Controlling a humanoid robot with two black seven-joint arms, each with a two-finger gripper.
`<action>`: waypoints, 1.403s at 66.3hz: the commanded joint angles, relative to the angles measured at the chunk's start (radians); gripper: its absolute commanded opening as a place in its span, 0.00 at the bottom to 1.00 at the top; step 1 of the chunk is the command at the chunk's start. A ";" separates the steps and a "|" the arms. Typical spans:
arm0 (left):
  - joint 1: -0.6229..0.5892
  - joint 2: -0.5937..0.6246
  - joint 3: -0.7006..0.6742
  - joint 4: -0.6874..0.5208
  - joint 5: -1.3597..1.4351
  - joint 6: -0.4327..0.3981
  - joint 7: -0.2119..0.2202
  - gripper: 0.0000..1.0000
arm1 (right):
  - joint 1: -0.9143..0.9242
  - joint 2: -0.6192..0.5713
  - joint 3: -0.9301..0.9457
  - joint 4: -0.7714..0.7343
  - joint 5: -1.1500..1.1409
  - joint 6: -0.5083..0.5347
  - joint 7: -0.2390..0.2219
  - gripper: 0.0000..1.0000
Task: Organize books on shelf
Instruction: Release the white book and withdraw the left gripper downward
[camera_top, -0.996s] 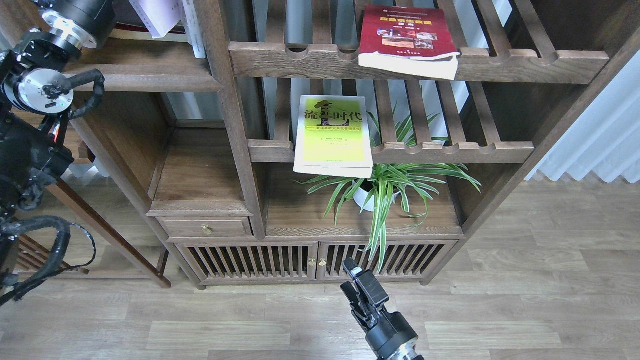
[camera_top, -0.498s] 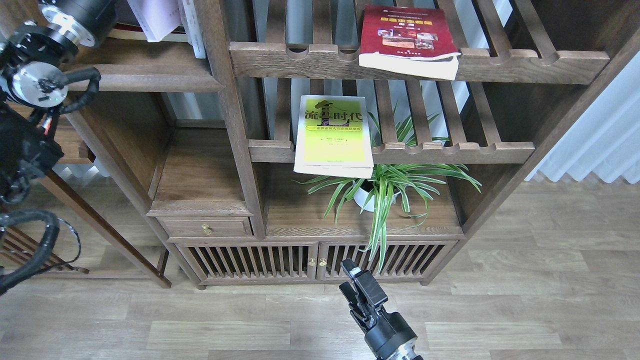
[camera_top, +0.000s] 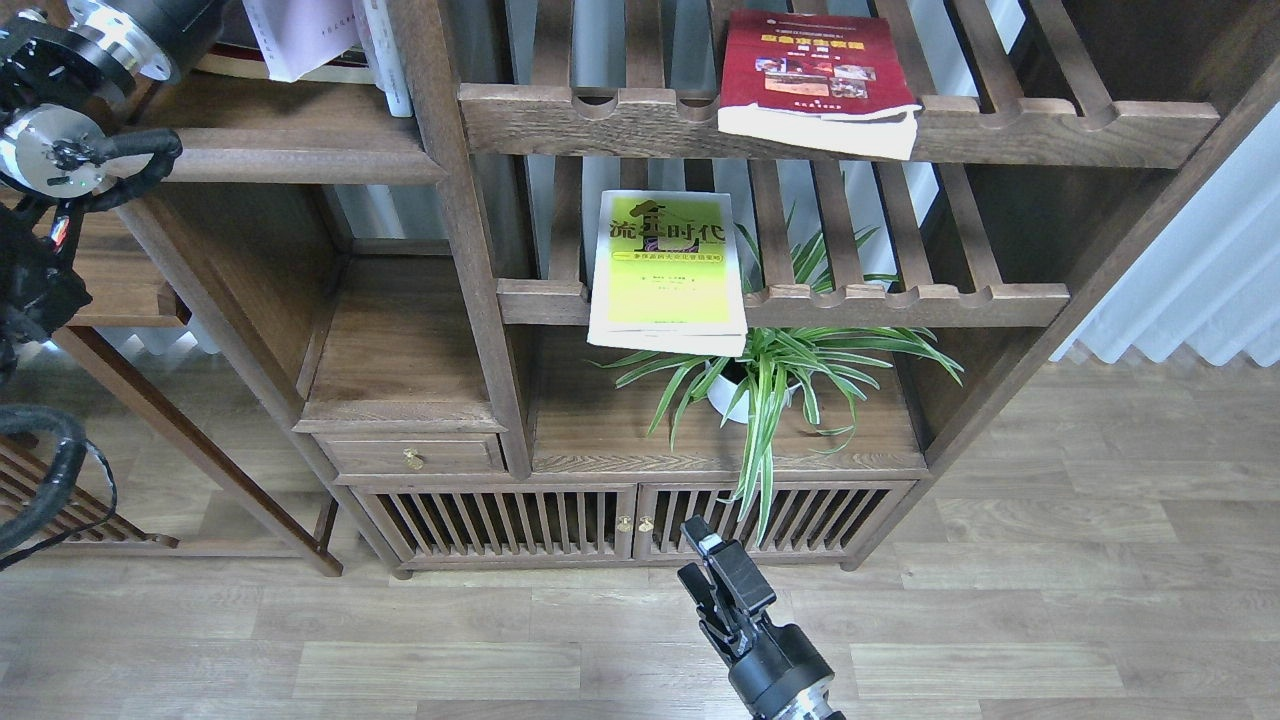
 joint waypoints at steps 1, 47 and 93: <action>-0.001 0.000 -0.009 -0.003 0.000 0.000 0.002 0.40 | -0.001 0.000 0.001 0.007 0.000 0.000 0.000 0.98; 0.076 0.019 -0.105 -0.209 -0.078 0.000 0.040 0.73 | -0.004 0.000 0.003 0.025 0.000 0.000 0.000 0.98; 0.266 0.040 -0.227 -0.473 -0.135 0.073 0.034 0.72 | -0.010 0.000 0.001 0.056 0.000 0.000 0.000 0.98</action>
